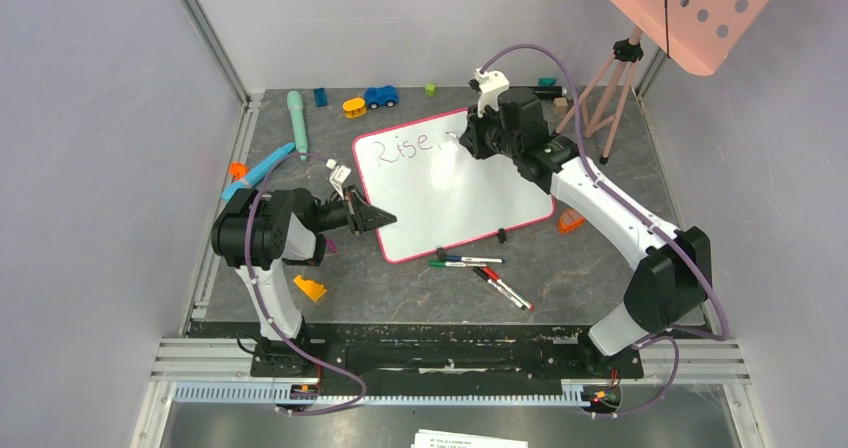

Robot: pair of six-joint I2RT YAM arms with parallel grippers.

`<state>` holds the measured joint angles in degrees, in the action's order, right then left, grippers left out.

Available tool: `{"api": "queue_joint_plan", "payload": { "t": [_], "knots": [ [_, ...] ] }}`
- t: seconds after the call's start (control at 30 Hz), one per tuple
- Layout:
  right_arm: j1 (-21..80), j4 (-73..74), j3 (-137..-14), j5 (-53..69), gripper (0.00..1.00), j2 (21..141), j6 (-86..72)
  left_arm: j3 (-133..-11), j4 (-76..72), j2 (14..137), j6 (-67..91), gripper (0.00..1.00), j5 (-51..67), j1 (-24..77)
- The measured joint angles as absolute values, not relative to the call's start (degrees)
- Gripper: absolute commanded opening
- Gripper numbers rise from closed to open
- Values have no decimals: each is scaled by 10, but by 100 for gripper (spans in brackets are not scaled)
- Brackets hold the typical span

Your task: Write a sentence on the whiteboard

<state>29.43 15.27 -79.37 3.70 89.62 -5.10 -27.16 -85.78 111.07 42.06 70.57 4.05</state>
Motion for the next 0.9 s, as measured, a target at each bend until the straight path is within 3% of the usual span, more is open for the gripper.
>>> {"api": "queue_joint_plan", "payload": {
  "t": [0.9],
  "knots": [
    [294,148,-748,34,0,872,-55,-271,-858,1111,421,5,705,41]
  ]
}}
